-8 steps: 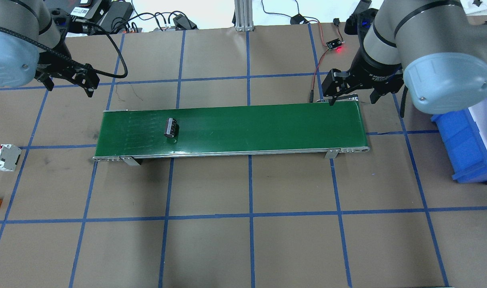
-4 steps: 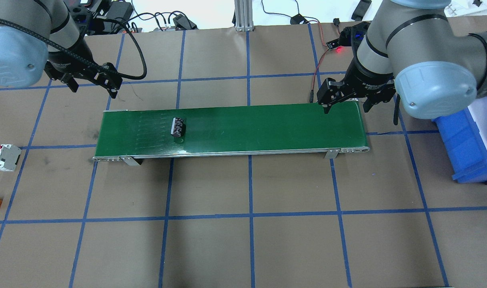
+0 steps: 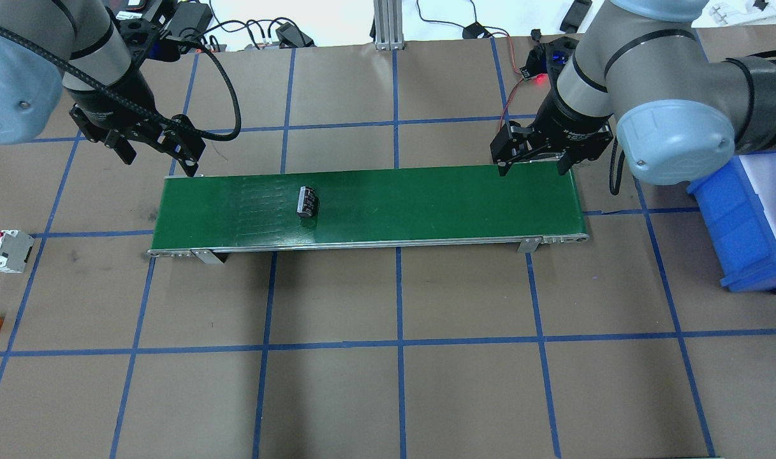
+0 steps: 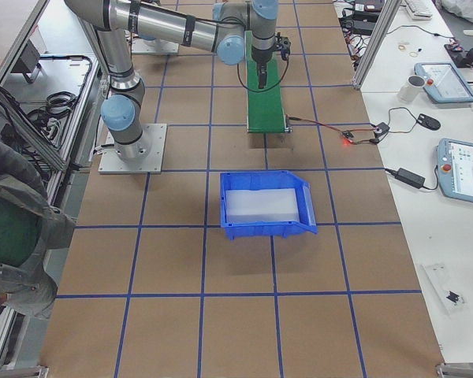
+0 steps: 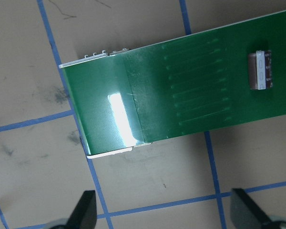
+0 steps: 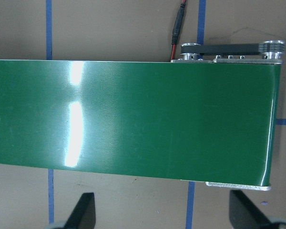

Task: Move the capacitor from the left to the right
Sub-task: 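Lower the right gripper toward the belt while the left gripper withdraws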

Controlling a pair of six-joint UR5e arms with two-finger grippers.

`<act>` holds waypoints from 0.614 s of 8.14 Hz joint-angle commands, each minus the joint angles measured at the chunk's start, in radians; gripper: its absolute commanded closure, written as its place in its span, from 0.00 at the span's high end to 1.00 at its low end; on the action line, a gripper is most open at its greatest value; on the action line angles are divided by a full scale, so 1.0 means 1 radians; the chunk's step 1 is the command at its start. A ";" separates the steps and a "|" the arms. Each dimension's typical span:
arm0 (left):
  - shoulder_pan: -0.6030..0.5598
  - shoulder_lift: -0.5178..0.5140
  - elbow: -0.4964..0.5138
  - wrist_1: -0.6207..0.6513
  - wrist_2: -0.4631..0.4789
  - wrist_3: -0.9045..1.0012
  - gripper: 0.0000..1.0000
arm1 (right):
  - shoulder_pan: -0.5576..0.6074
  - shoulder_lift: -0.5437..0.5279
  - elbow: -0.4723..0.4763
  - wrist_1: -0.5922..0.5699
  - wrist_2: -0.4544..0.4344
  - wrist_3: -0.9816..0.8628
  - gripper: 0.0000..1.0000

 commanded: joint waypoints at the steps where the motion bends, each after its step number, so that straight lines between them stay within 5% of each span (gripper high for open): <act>1: -0.018 0.000 0.000 -0.020 -0.100 -0.046 1.00 | -0.013 0.037 0.000 -0.054 0.052 -0.010 1.00; 5: -0.017 0.021 0.003 -0.021 -0.112 -0.050 1.00 | -0.024 0.102 0.000 -0.125 0.118 -0.036 1.00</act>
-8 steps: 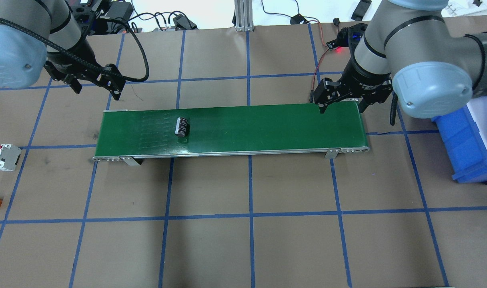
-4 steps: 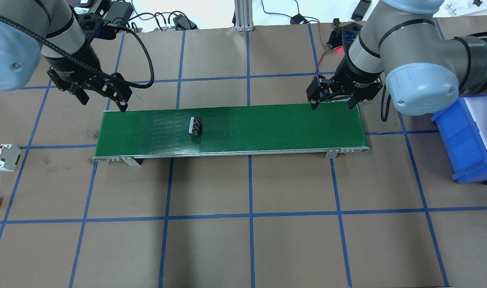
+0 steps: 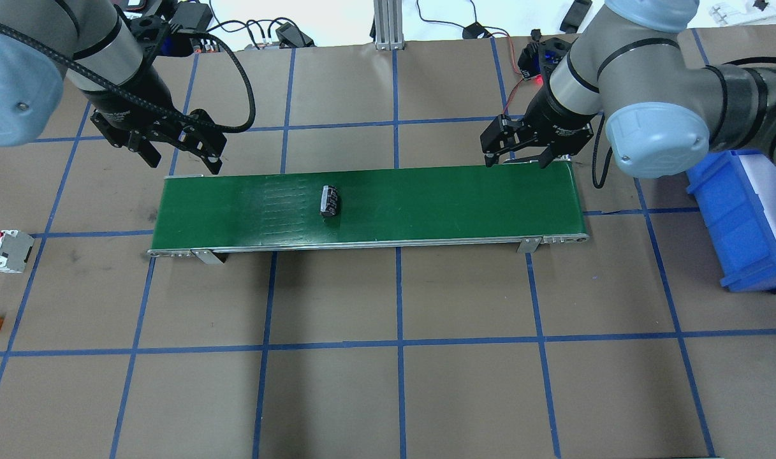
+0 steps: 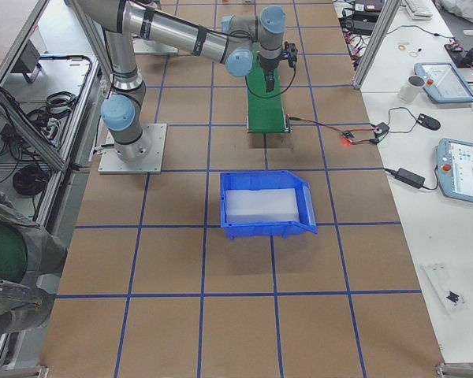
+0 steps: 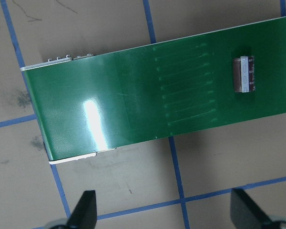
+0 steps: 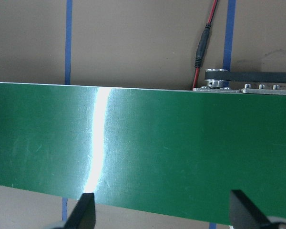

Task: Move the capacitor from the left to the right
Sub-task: 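Lower the right gripper toward the belt while the left gripper withdraws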

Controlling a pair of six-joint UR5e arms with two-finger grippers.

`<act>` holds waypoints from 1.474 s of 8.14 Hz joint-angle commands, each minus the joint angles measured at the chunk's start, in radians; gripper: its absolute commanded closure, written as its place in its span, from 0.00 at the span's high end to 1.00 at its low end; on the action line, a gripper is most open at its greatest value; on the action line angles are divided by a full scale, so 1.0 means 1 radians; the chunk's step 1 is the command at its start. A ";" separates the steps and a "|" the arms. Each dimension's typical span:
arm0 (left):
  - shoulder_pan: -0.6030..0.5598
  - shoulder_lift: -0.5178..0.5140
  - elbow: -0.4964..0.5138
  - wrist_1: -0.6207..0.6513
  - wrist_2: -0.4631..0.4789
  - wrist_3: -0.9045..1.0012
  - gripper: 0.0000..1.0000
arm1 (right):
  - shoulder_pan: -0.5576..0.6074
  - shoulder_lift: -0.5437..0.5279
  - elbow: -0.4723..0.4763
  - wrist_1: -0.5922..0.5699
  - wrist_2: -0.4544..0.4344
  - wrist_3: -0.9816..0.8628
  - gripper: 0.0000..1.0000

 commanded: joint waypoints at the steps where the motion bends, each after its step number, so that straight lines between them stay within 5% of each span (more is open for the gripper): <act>1: 0.000 0.008 0.002 0.000 -0.001 0.000 1.00 | -0.002 0.042 0.002 -0.038 0.020 -0.004 1.00; 12: 0.000 0.018 0.000 0.002 0.024 0.015 1.00 | -0.020 0.054 0.095 -0.096 0.038 0.013 0.97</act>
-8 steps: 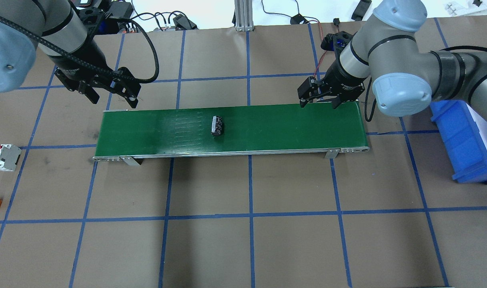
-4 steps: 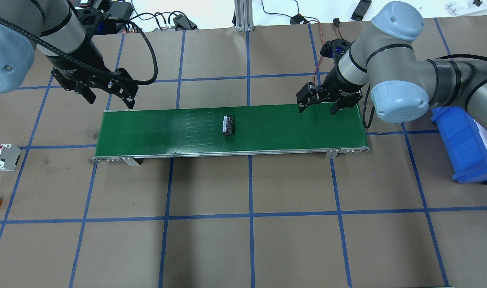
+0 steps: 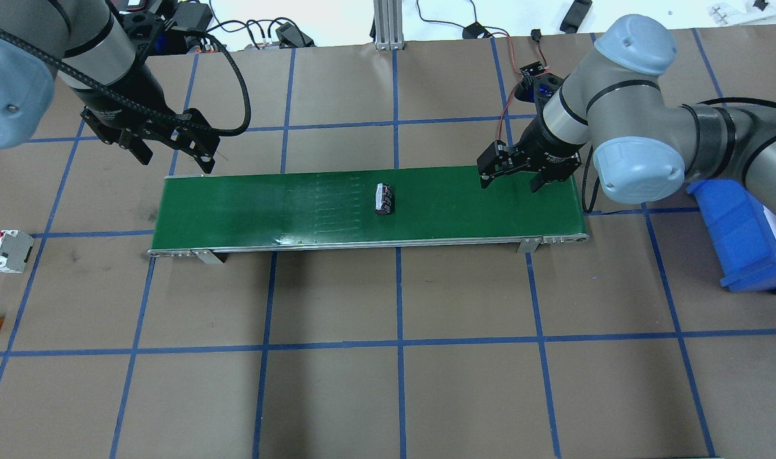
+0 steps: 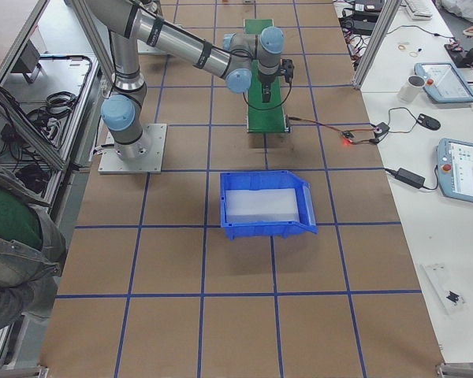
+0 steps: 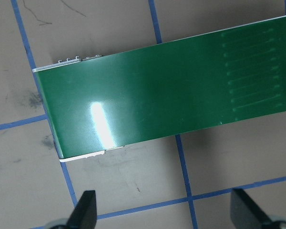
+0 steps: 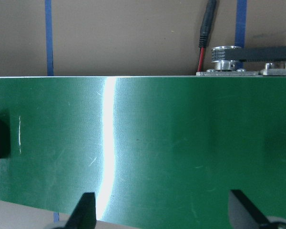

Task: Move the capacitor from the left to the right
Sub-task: 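Lower the right gripper toward the belt while the left gripper withdraws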

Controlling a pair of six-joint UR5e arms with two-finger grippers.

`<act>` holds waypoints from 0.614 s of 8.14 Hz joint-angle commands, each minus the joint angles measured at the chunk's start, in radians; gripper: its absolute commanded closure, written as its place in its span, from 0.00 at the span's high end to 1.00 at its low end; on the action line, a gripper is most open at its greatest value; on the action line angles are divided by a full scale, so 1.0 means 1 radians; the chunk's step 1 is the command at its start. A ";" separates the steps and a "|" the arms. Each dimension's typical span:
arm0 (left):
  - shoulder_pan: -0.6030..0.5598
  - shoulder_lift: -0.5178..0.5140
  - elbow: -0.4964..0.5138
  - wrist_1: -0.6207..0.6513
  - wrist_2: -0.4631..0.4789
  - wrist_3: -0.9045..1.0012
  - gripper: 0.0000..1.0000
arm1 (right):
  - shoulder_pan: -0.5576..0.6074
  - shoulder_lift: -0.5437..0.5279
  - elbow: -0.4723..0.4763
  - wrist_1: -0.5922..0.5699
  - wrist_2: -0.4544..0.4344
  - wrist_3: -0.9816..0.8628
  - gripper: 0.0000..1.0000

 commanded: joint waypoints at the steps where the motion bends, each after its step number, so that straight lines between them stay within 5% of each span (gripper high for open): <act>1: 0.000 0.000 0.000 0.000 0.000 0.002 1.00 | -0.006 0.001 0.017 0.002 0.005 -0.003 0.97; 5: 0.003 0.000 0.000 0.000 0.000 0.002 1.00 | -0.040 0.001 0.040 0.002 0.048 -0.006 0.96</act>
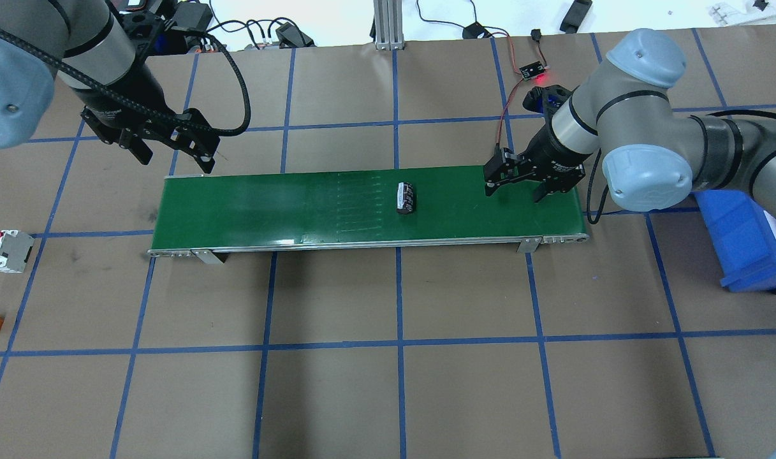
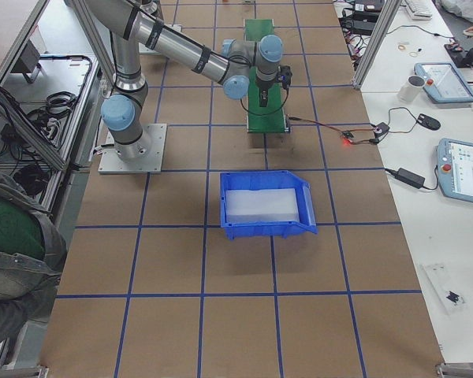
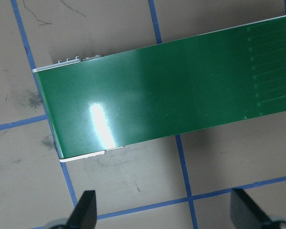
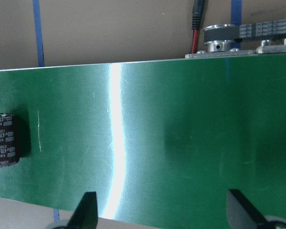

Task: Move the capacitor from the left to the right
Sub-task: 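Grasp the capacitor arriving on the belt with the right gripper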

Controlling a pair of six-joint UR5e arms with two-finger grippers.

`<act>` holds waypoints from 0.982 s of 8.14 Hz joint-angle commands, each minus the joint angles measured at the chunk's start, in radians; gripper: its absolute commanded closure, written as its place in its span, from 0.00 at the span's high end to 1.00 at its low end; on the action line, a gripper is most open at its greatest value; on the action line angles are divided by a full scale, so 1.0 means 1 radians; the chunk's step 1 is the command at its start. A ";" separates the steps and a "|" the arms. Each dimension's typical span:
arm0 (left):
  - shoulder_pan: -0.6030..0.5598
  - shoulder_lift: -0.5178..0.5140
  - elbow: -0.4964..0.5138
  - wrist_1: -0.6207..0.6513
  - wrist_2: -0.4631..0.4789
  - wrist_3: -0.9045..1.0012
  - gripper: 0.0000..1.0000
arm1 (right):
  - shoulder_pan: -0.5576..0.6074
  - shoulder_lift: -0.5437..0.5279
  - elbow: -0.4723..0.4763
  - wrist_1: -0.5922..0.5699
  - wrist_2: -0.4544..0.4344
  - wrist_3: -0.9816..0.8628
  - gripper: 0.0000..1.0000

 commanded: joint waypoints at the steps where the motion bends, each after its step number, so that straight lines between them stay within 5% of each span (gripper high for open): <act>1: 0.002 0.000 0.000 0.000 0.000 0.000 1.00 | -0.006 -0.001 0.003 -0.001 0.009 -0.001 0.96; 8: 0.005 -0.002 0.000 0.000 0.000 0.000 1.00 | -0.006 0.028 0.000 -0.006 0.015 -0.001 0.95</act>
